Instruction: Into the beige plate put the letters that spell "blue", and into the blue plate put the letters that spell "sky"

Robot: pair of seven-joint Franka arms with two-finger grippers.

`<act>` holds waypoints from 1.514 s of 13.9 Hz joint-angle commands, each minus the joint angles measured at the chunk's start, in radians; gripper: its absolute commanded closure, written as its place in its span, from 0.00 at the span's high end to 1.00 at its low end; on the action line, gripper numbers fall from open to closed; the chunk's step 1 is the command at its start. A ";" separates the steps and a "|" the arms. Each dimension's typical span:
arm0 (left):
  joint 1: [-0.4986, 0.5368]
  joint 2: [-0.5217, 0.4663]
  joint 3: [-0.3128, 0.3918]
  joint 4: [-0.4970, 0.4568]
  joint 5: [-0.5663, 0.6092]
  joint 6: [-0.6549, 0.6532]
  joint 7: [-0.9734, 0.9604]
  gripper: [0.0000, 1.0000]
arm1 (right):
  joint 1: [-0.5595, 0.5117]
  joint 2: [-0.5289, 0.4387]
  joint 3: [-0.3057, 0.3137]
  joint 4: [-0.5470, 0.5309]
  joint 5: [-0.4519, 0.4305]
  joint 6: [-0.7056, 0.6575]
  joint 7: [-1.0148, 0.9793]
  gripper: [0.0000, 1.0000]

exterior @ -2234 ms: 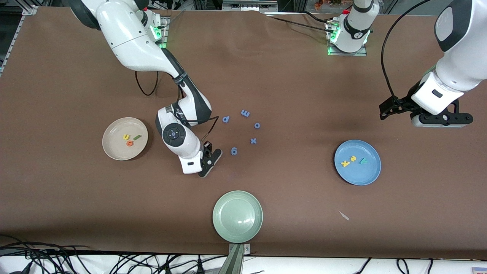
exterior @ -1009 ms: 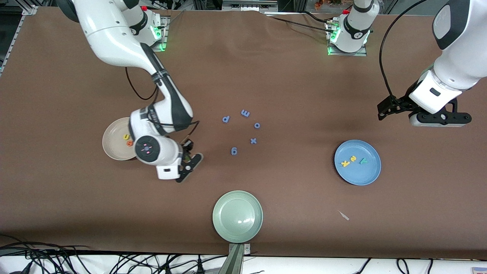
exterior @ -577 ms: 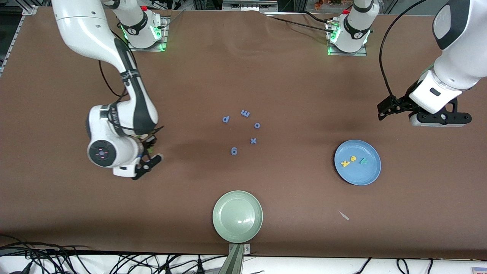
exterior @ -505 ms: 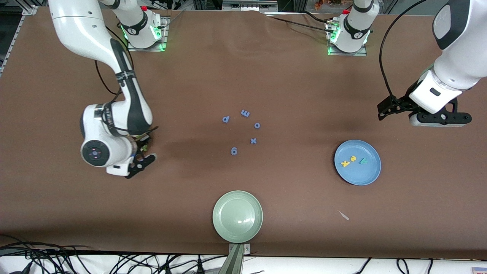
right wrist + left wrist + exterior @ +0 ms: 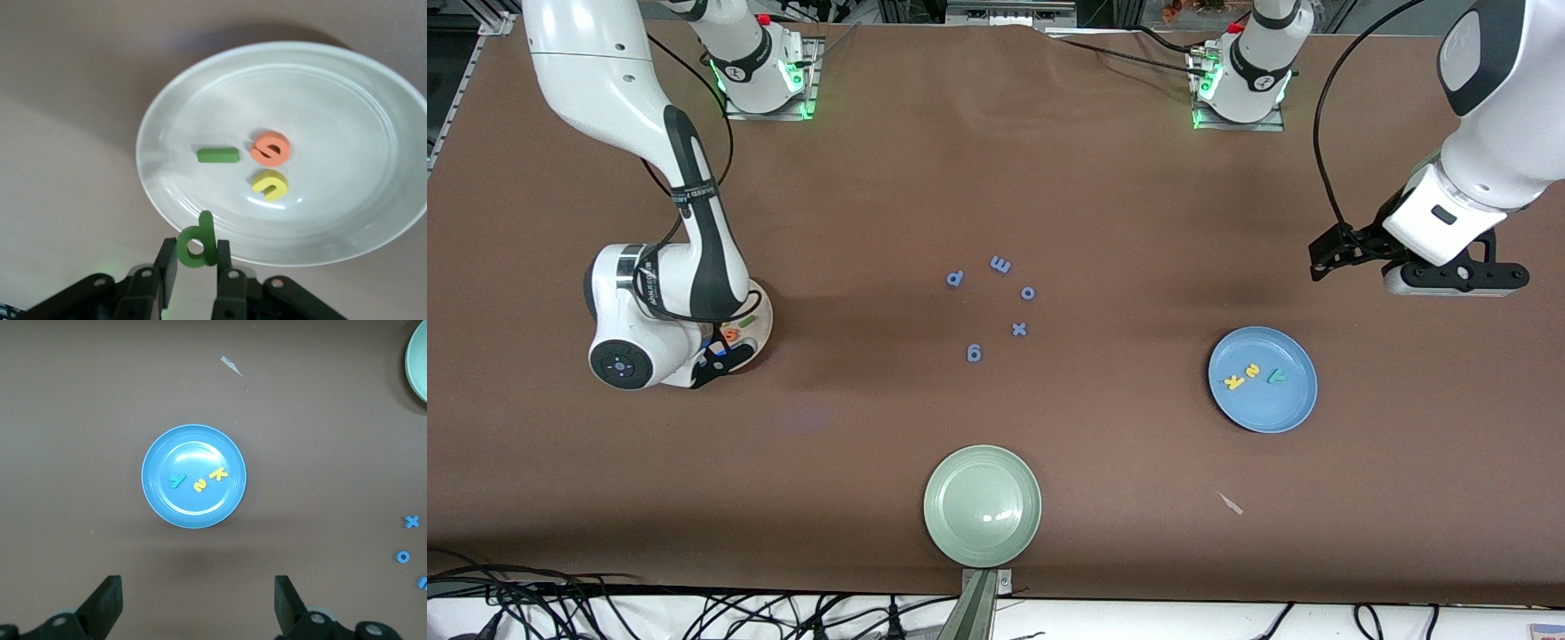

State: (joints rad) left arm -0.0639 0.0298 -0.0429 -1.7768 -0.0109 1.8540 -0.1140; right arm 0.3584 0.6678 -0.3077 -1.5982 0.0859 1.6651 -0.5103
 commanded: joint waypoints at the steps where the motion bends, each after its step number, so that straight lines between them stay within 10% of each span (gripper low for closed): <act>1: -0.007 0.001 -0.002 0.013 0.028 -0.015 -0.016 1.00 | 0.011 -0.011 -0.007 0.026 0.001 -0.021 0.009 1.00; 16: -0.010 0.004 -0.003 0.017 0.028 -0.015 -0.019 1.00 | 0.113 -0.098 0.001 0.238 0.080 -0.121 0.577 1.00; 21: -0.010 0.004 -0.003 0.016 0.028 -0.015 -0.019 1.00 | -0.122 -0.409 0.272 -0.087 -0.015 0.065 0.711 1.00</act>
State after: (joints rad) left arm -0.0671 0.0302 -0.0464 -1.7768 -0.0109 1.8534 -0.1146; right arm 0.3406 0.4361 -0.1413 -1.4924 0.1115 1.6597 0.1816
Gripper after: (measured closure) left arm 0.000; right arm 0.000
